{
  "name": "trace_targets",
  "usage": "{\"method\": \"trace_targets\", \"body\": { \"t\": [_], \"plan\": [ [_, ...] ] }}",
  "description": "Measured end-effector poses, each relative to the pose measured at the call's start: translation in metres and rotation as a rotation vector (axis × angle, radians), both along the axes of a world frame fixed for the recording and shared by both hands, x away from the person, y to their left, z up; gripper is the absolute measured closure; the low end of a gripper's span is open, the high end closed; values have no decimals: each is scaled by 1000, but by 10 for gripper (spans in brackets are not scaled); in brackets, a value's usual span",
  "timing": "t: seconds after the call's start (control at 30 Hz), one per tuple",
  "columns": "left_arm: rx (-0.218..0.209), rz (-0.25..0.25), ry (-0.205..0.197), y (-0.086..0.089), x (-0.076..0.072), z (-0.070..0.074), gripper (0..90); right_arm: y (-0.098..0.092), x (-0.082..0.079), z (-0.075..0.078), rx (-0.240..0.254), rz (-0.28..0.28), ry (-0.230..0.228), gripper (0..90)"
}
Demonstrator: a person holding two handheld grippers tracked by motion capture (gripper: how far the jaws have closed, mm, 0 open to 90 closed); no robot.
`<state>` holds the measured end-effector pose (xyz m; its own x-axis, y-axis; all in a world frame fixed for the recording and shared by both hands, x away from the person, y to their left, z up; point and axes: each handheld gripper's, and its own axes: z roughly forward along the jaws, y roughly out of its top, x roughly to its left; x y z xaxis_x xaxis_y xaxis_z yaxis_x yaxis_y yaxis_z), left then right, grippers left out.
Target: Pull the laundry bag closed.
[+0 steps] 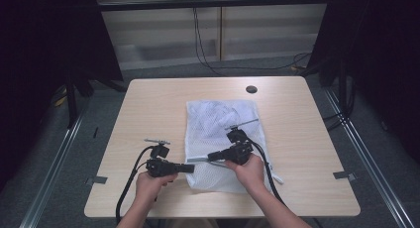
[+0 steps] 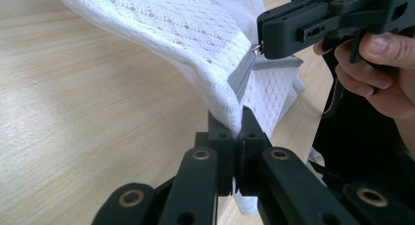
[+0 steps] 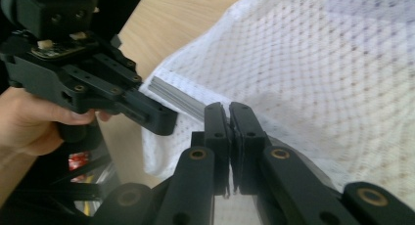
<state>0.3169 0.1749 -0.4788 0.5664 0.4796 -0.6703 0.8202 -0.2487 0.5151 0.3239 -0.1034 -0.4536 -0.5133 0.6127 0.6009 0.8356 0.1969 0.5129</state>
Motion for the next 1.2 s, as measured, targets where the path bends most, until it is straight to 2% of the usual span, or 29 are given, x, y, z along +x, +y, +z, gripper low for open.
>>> {"method": "trace_targets", "body": {
  "t": [0.2,0.67,1.2],
  "plan": [
    [-14,3,5,1,0,1,883,-7,0,2,-7,-5,-7,869],
    [-13,3,4,2,0,2,883,-16,0,-1,1,-20,-3,869],
    [-15,-4,8,1,-1,2,883,-18,-1,-2,8,-17,-2,869]
  ]
}}
